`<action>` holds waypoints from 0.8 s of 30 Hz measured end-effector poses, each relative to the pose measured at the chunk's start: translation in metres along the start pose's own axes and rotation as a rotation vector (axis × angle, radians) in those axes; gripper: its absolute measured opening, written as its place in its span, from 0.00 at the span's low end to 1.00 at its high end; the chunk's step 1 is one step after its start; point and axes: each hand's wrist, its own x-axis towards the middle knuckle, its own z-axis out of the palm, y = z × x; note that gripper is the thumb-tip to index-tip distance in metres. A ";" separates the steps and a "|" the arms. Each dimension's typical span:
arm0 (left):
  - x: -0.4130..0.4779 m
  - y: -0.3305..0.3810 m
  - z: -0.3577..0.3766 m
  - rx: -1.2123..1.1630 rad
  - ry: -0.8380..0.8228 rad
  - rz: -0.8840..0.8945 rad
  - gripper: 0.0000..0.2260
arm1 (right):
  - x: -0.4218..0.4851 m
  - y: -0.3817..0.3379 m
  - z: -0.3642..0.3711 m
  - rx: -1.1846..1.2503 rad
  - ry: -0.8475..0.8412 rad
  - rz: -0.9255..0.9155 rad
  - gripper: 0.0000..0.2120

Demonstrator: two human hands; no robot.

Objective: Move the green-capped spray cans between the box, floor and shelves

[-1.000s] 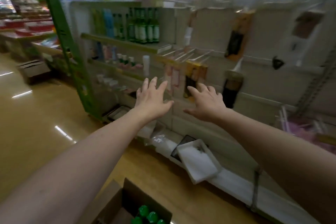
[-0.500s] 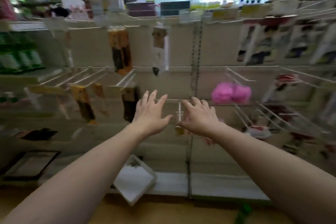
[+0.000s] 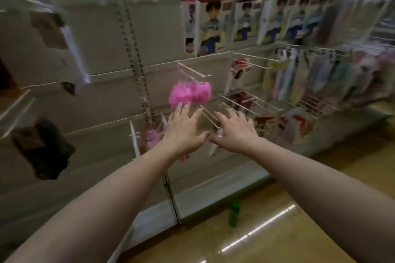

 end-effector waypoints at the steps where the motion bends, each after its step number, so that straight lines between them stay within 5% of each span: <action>1: 0.010 0.006 0.006 -0.011 -0.015 0.034 0.36 | 0.001 0.009 0.002 -0.007 -0.002 0.041 0.40; 13: 0.080 0.085 0.088 -0.044 -0.177 0.360 0.37 | -0.016 0.108 0.025 -0.004 -0.042 0.397 0.40; 24: 0.138 0.169 0.183 -0.079 -0.362 0.328 0.36 | 0.030 0.239 0.075 -0.008 -0.171 0.454 0.42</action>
